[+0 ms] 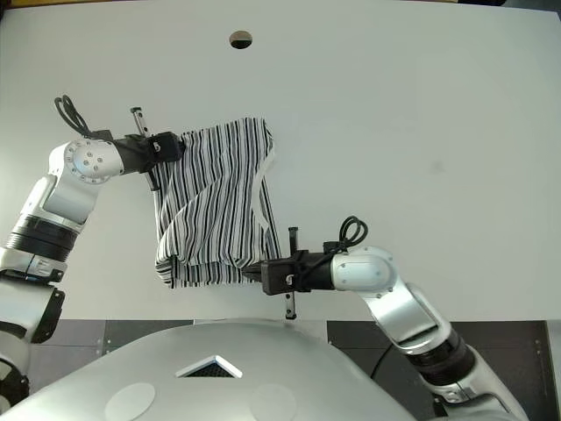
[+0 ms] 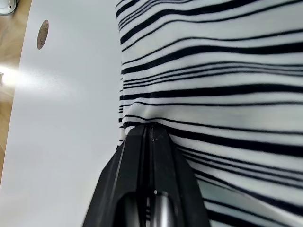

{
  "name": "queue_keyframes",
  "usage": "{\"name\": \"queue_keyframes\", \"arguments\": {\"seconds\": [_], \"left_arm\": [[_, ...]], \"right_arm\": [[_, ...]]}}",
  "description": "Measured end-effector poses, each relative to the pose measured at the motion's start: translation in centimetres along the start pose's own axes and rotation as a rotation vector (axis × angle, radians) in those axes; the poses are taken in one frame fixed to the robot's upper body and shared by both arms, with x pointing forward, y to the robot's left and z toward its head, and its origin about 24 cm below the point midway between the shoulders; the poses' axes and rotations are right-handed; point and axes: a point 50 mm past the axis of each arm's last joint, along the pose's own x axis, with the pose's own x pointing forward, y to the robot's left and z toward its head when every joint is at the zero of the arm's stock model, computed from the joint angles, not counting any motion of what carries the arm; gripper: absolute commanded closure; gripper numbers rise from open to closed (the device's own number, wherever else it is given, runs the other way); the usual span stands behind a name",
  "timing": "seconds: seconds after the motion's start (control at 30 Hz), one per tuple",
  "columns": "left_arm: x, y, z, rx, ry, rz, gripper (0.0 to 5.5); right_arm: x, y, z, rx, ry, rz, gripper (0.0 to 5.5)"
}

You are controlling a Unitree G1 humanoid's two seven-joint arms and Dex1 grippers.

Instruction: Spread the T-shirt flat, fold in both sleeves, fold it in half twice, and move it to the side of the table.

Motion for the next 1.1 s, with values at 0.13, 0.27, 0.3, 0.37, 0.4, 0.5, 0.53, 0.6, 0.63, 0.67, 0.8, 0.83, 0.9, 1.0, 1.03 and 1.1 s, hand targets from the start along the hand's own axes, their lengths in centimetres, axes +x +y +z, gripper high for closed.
{"name": "queue_keyframes", "arguments": {"seconds": [0.13, 0.27, 0.3, 0.37, 0.4, 0.5, 0.53, 0.6, 0.63, 0.67, 0.8, 0.83, 0.9, 1.0, 1.03, 1.1], "left_arm": [[1.2, 0.5, 0.2, -0.007, -0.012, 0.018, 5.39], [3.2, 1.1, 1.4, -0.044, -0.052, 0.038, 5.40], [3.6, 1.1, 1.7, -0.049, -0.059, 0.035, 5.40], [4.4, 1.2, 2.1, -0.057, -0.073, 0.040, 5.40], [4.6, 1.2, 2.4, -0.057, -0.083, 0.040, 5.40], [4.3, 1.4, 2.4, -0.066, -0.123, 0.052, 5.40], [3.4, 1.6, 2.8, -0.077, -0.198, 0.074, 5.40], [0.8, 2.8, 2.7, -0.064, -0.278, 0.151, 5.40], [-0.9, 3.3, 2.3, -0.037, -0.293, 0.187, 5.40], [-2.3, 3.4, 1.8, -0.009, -0.290, 0.206, 5.40], [-6.7, 0.4, -0.5, 0.121, -0.221, 0.131, 5.40], [-7.6, -1.2, -1.2, 0.148, -0.191, 0.067, 5.40], [-8.9, -3.7, -2.1, 0.204, -0.137, -0.051, 5.40], [-11.1, -7.3, -3.7, 0.275, -0.045, -0.251, 5.40], [-11.5, -7.6, -3.8, 0.299, -0.036, -0.272, 5.40], [-11.7, -7.7, -3.7, 0.315, -0.033, -0.276, 5.40]], "right_arm": [[-2.4, -2.3, 1.6, -0.060, -0.036, -0.104, 5.40], [-3.9, -4.0, -0.2, -0.089, 0.083, -0.203, 4.79], [-4.0, -4.0, -0.6, -0.105, 0.105, -0.209, 4.65], [-4.1, -4.2, -1.8, -0.149, 0.183, -0.222, 4.31], [-4.1, -4.2, -2.7, -0.194, 0.245, -0.226, 4.10], [-4.0, -3.8, -4.8, -0.299, 0.373, -0.196, 3.51], [-3.8, -3.5, -5.2, -0.340, 0.388, -0.191, 3.37], [-3.3, -2.9, -5.3, -0.361, 0.359, -0.174, 2.92], [-3.1, -2.6, -5.1, -0.357, 0.342, -0.173, 2.69], [-2.9, -2.5, -5.0, -0.347, 0.324, -0.175, 2.50], [-2.6, -1.7, -5.0, -0.338, 0.292, -0.170, 2.45], [-2.6, -1.1, -5.1, -0.327, 0.290, -0.159, 2.45], [-2.5, -0.7, -4.7, -0.344, 0.268, -0.148, 2.45], [-1.7, 0.4, -4.1, -0.373, 0.226, -0.106, 2.45], [-1.5, 0.6, -4.0, -0.384, 0.220, -0.094, 2.45], [-1.3, 0.8, -4.1, -0.407, 0.223, -0.087, 2.45]]}}
